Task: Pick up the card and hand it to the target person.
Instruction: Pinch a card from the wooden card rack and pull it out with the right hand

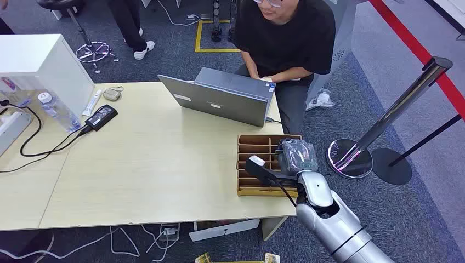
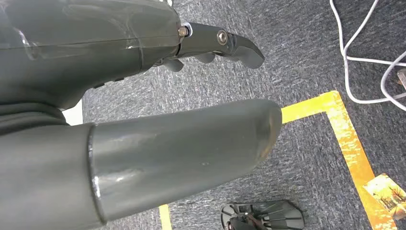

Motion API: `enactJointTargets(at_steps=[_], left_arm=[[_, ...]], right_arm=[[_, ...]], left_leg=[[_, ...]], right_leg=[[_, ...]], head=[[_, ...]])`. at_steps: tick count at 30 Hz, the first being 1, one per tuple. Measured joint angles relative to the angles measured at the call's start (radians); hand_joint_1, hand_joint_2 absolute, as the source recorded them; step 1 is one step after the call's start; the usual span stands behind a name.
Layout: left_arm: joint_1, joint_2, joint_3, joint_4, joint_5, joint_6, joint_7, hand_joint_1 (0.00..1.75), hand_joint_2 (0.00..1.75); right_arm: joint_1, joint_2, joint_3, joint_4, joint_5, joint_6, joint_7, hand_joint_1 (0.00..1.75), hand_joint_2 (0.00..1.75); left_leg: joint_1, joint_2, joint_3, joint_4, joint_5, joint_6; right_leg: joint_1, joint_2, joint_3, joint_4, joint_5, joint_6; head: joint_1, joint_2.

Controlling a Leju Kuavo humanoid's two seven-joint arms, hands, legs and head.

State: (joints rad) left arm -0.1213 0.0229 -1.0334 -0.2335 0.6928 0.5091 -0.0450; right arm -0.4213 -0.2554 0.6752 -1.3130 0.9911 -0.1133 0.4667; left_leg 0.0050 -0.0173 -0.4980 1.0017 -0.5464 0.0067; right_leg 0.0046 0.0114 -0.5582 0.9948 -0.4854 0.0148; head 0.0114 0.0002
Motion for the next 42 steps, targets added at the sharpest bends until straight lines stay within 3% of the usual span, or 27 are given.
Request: enactJointTargets(at_steps=[31, 42], left_arm=[[0.0, 0.0, 0.0, 0.0, 0.011, 0.0, -0.002, 0.0, 0.0], [0.001, 0.001, 0.0, 0.0, 0.011, 0.0, -0.001, 0.0, 0.0]], right_arm=[[-0.005, -0.015, -0.008, -0.132, -0.065, -0.025, 0.013, 1.5, 1.75], [-0.083, -0.065, -0.048, -0.245, -0.002, -0.014, 0.055, 1.55, 1.75]], left_leg=[[0.0, 0.0, 0.0, 0.0, 0.0, 0.0], [-0.001, 0.0, 0.0, 0.0, 0.0, 0.0]], right_leg=[[0.0, 0.0, 0.0, 0.0, 0.0, 0.0], [0.0, 0.0, 0.0, 0.0, 0.0, 0.0]], head=[[0.0, 0.0], [0.0, 0.0]])
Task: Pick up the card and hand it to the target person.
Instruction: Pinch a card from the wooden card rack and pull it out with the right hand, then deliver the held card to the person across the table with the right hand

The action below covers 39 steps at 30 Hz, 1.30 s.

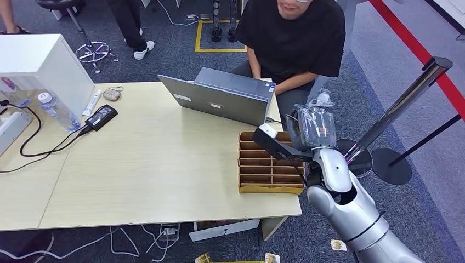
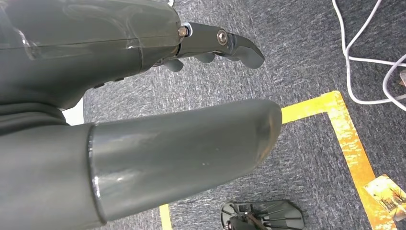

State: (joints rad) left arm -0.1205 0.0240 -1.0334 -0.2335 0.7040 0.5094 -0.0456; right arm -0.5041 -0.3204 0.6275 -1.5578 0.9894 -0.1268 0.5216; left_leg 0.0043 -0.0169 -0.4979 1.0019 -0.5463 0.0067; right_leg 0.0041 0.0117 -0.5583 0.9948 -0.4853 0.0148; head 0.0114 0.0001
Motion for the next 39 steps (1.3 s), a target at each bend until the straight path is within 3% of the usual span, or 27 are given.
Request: enactJointTargets(at_steps=[8, 23, 39], left_arm=[[0.0, 0.0, 0.0, 0.0, -0.016, 0.0, 0.0, 0.0, 0.0], [-0.002, -0.002, -0.017, 0.0, -0.04, 0.0, 0.008, 0.0, 0.0], [-0.002, -0.003, -0.019, 0.0, -0.047, 0.0, 0.01, 0.0, 0.0]], right_arm=[[-0.062, -0.028, -0.028, -0.024, 0.026, -0.007, -0.009, 1.51, 1.75], [-0.068, -0.044, -0.063, 0.095, 0.076, -0.226, -0.093, 1.43, 1.75], [-0.039, -0.033, -0.062, 0.219, 0.078, -0.266, -0.117, 1.43, 1.75]], left_leg=[[0.0, 0.0, 0.0, 0.0, 0.0, 0.0], [0.0, 0.0, 0.0, 0.0, 0.0, 0.0], [0.0, 0.0, 0.0, 0.0, 0.0, 0.0]], right_leg=[[0.0, 0.0, 0.0, 0.0, 0.0, 0.0], [0.0, 0.0, 0.0, 0.0, 0.0, 0.0], [0.0, 0.0, 0.0, 0.0, 0.0, 0.0]], head=[[0.0, 0.0], [0.0, 0.0], [0.0, 0.0]])
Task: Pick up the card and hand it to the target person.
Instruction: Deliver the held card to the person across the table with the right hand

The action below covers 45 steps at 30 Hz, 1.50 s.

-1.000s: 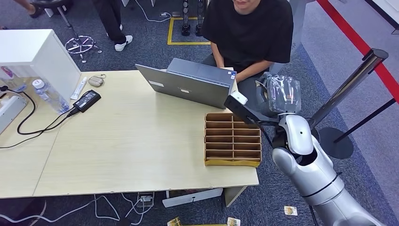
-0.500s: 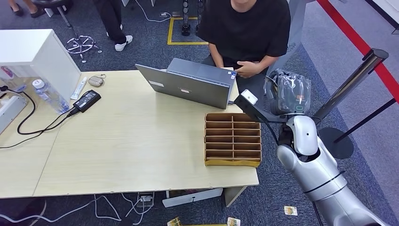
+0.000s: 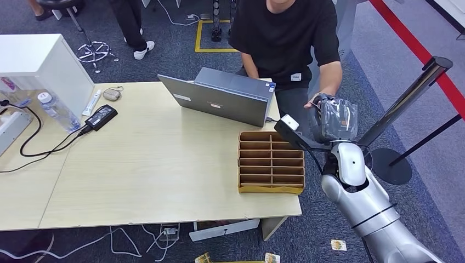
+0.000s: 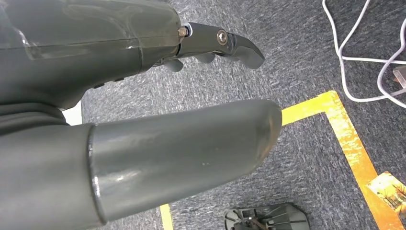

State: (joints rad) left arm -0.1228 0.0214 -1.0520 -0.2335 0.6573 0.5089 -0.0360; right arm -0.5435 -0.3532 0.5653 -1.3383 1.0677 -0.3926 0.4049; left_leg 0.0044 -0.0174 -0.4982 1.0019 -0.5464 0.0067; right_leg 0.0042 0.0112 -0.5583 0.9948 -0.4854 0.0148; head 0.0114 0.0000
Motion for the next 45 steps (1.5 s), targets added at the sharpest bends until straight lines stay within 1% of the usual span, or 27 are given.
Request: enactJointTargets(at_steps=[19, 22, 23, 24, 26, 27, 28, 33, 39, 45], left_arm=[[0.0, 0.0, -0.015, 0.0, -0.003, 0.0, 0.0, 0.0, 0.0], [0.0, 0.0, -0.015, 0.0, -0.004, 0.0, 0.0, 0.0, 0.0], [0.0, 0.0, -0.015, 0.0, -0.005, 0.0, 0.0, 0.0, 0.0], [-0.001, 0.0, -0.015, 0.0, -0.005, 0.0, 0.0, 0.0, 0.0], [-0.001, 0.0, -0.016, 0.0, -0.005, 0.0, 0.0, 0.0, 0.0], [-0.001, 0.0, -0.016, 0.0, -0.005, 0.0, 0.0, 0.0, 0.0], [-0.001, 0.0, -0.016, 0.0, -0.005, 0.0, 0.0, 0.0, 0.0], [-0.001, 0.0, -0.016, 0.0, -0.005, 0.0, 0.0, 0.0, 0.0], [0.0, 0.0, -0.016, 0.0, -0.005, 0.0, 0.0, 0.0, 0.0], [0.0, 0.0, -0.016, 0.0, -0.004, 0.0, -0.001, 0.0, 0.0]], right_arm=[[0.003, 0.019, 0.0, 0.06, 0.0, -0.008, -0.008, 1.44, 1.75], [0.003, 0.021, 0.0, 0.069, 0.0, -0.011, -0.009, 1.39, 1.75], [0.003, 0.022, 0.0, 0.072, 0.0, -0.012, -0.009, 1.32, 1.75], [0.003, 0.023, 0.0, 0.074, 0.0, -0.013, -0.01, 1.12, 1.75], [0.003, 0.025, 0.0, 0.078, 0.001, -0.013, -0.01, 0.44, 1.75], [0.003, 0.025, 0.0, 0.08, 0.0, -0.012, -0.01, 0.16, 1.75], [0.003, 0.026, 0.0, 0.082, -0.001, -0.007, -0.009, 0.0, 1.75], [0.007, 0.027, 0.001, 0.092, -0.022, 0.05, 0.006, 0.0, 1.75], [0.016, 0.034, 0.001, 0.095, -0.037, 0.003, 0.01, 0.0, 1.75], [0.02, 0.035, 0.001, 0.079, -0.03, -0.011, 0.015, 0.0, 1.75]], left_leg=[[0.0, 0.0, 0.0, 0.0, 0.0, 0.0], [0.0, 0.0, 0.0, 0.0, 0.0, 0.0], [0.0, 0.0, 0.0, 0.0, 0.0, 0.0], [0.0, 0.0, 0.0, 0.0, 0.0, 0.0], [0.0, 0.0, 0.0, 0.0, 0.0, 0.0], [0.0, 0.0, 0.0, 0.0, 0.0, 0.0], [0.0, 0.0, 0.0, 0.0, 0.0, 0.0], [0.0, 0.0, 0.0, 0.0, 0.0, 0.0], [0.0, 0.0, 0.0, 0.0, 0.0, 0.0], [0.0, 0.0, 0.0, 0.0, 0.0, 0.0]], right_leg=[[0.0, 0.0, 0.0, 0.0, 0.0, 0.0], [0.0, 0.0, 0.0, 0.0, 0.0, 0.0], [0.0, 0.0, 0.0, 0.0, 0.0, 0.0], [0.0, 0.0, 0.0, 0.0, 0.0, 0.0], [0.0, 0.0, 0.0, 0.0, 0.0, 0.0], [0.0, 0.0, 0.0, 0.0, 0.0, 0.0], [0.0, 0.0, 0.0, 0.0, 0.0, 0.0], [0.0, 0.0, 0.0, 0.0, 0.0, 0.0], [0.0, 0.0, 0.0, 0.0, 0.0, 0.0], [0.0, 0.0, 0.0, 0.0, 0.0, 0.0]], head=[[0.0, 0.0], [0.0, 0.0], [0.0, 0.0], [0.0, 0.0], [0.0, 0.0], [0.0, 0.0], [0.0, 0.0], [0.0, 0.0], [0.0, 0.0], [0.0, 0.0]])
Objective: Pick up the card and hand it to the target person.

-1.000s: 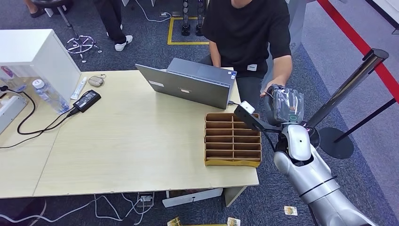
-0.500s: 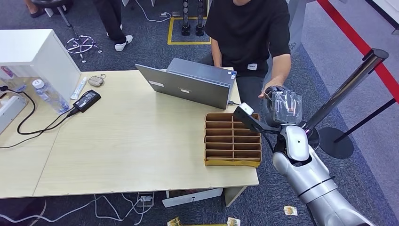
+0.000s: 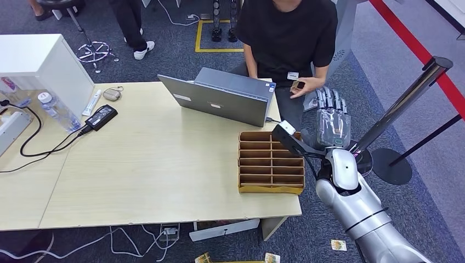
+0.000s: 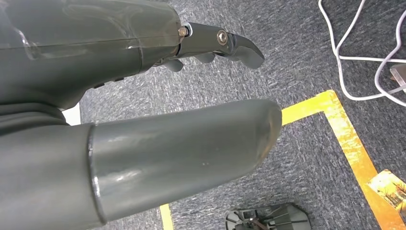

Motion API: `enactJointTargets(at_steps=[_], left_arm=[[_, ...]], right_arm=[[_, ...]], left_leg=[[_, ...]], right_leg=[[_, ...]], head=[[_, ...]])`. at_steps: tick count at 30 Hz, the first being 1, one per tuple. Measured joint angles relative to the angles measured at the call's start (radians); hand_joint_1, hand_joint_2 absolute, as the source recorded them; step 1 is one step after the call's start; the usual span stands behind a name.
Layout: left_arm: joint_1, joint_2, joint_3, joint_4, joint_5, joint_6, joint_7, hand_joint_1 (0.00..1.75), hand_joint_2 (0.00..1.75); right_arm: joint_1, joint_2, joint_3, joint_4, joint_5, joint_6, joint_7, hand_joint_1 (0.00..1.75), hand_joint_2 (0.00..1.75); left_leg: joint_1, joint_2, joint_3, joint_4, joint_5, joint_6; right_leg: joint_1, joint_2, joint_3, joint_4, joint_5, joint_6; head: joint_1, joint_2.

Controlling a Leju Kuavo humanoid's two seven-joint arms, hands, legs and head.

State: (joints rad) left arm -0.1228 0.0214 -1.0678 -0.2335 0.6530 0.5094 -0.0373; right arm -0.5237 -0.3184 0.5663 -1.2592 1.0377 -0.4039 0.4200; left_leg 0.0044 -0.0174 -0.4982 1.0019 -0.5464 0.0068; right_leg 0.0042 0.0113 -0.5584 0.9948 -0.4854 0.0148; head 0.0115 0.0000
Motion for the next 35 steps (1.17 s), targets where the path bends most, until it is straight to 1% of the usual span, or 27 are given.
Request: enactJointTargets(at_steps=[3, 6, 9, 12, 13, 14, 17, 19, 20, 22, 24, 27, 32, 35], left_arm=[[0.0, 0.0, 0.0, 0.0, 0.001, 0.001, 0.0, 0.0, 0.0], [0.0, 0.0, 0.0, 0.0, 0.004, 0.002, 0.001, 0.0, 0.0], [0.0, 0.0, 0.0, 0.0, 0.012, 0.003, 0.002, 0.0, 0.0], [0.0, 0.0, 0.0, 0.0, 0.018, 0.004, 0.002, 0.0, 0.0], [0.0, 0.0, 0.0, 0.0, 0.022, 0.005, 0.001, 0.0, 0.0], [0.0, 0.0, 0.0, 0.0, 0.027, 0.006, 0.0, 0.0, 0.0], [0.001, 0.0, 0.001, 0.0, 0.047, 0.011, -0.003, 0.0, 0.0], [0.001, 0.0, 0.001, 0.0, 0.058, 0.015, -0.004, 0.0, 0.0], [0.001, 0.0, 0.002, 0.0, 0.064, 0.017, -0.004, 0.0, 0.0], [0.001, 0.0, 0.002, 0.0, 0.073, 0.023, -0.004, 0.0, 0.0], [0.001, 0.0, 0.003, 0.0, 0.081, 0.03, -0.004, 0.0, 0.0], [0.001, 0.0, 0.005, 0.0, 0.09, 0.035, -0.004, 0.0, 0.0], [0.001, 0.0, 0.01, 0.0, 0.099, 0.036, 0.005, 0.0, 0.0], [0.001, 0.0, 0.012, 0.0, 0.103, 0.038, 0.011, 0.0, 0.0]], right_arm=[[0.004, 0.001, -0.001, -0.008, 0.001, -0.023, -0.002, 0.0, 1.75], [0.016, 0.005, -0.009, -0.025, -0.006, -0.077, -0.013, 0.0, 1.75], [0.04, 0.017, -0.028, -0.063, -0.048, -0.153, -0.031, 0.0, 1.75], [0.066, 0.03, -0.044, -0.106, -0.099, -0.192, -0.051, 0.0, 1.75], [0.076, 0.035, -0.049, -0.118, -0.143, -0.206, -0.068, 0.0, 1.75], [0.089, 0.043, -0.053, -0.131, -0.214, -0.224, -0.095, 0.0, 1.75], [0.15, 0.078, -0.066, -0.178, -0.503, -0.274, -0.206, 0.0, 1.75], [0.2, 0.105, -0.072, -0.207, -0.669, -0.285, -0.284, 0.0, 1.75], [0.228, 0.12, -0.075, -0.219, -0.731, -0.287, -0.324, 0.0, 1.75], [0.287, 0.149, -0.084, -0.239, -0.806, -0.287, -0.392, 0.0, 1.75], [0.337, 0.174, -0.09, -0.253, -0.836, -0.287, -0.427, 0.0, 1.75], [0.392, 0.197, -0.091, -0.266, -0.855, -0.287, -0.442, 0.0, 1.75], [0.455, 0.22, -0.092, -0.276, -0.869, -0.287, -0.458, 0.0, 1.75], [0.475, 0.229, -0.092, -0.281, -0.863, -0.287, -0.463, 0.0, 1.75]], left_leg=[[0.0, 0.0, 0.0, 0.0, 0.0, 0.0], [0.0, 0.0, 0.0, 0.0, 0.0, 0.0], [0.0, 0.0, 0.0, 0.0, 0.0, 0.0], [0.0, 0.0, 0.0, 0.0, 0.0, 0.0], [0.0, 0.0, 0.0, 0.0, 0.0, 0.0], [0.0, 0.0, 0.0, 0.0, 0.0, 0.0], [0.0, 0.0, 0.0, 0.0, 0.0, 0.0], [0.0, 0.0, 0.0, 0.0, 0.0, 0.0], [0.001, 0.0, 0.0, 0.0, 0.0, 0.0], [0.001, -0.001, 0.0, 0.0, 0.0, 0.0], [0.001, 0.0, 0.0, 0.0, 0.0, 0.0], [0.001, 0.0, 0.0, 0.0, 0.0, -0.001], [0.001, 0.0, 0.0, 0.0, 0.0, -0.001], [0.001, 0.0, 0.0, 0.0, 0.0, -0.001]], right_leg=[[0.0, 0.0, 0.0, 0.0, 0.0, 0.0], [0.0, 0.0, 0.0, 0.0, 0.0, 0.0], [0.0, 0.0, 0.0, 0.0, 0.0, 0.0], [0.0, 0.0, 0.0, 0.0, 0.0, 0.0], [0.0, 0.0, 0.0, 0.0, 0.0, 0.0], [0.0, 0.0, 0.0, 0.0, 0.0, 0.0], [0.0, 0.0, 0.0, 0.0, 0.0, 0.0], [0.0, 0.0, 0.0, 0.0, 0.0, 0.0], [0.001, 0.0, 0.0, 0.0, 0.0, 0.0], [0.001, 0.0, 0.0, 0.0, -0.001, 0.0], [0.001, 0.0, 0.0, 0.0, -0.001, -0.001], [0.001, 0.0, 0.0, 0.0, -0.001, -0.001], [0.0, 0.0, 0.0, 0.0, -0.001, -0.001], [0.0, 0.0, 0.0, 0.0, -0.001, -0.001]], head=[[0.0, 0.0], [0.0, 0.0], [0.0, 0.0], [0.0, 0.0], [0.0, 0.0], [0.0, 0.0], [0.0, 0.0], [0.0, 0.0], [0.0, 0.0], [0.0, 0.0], [0.0, 0.0], [0.0, 0.0], [0.0, 0.0], [0.0, 0.0]])
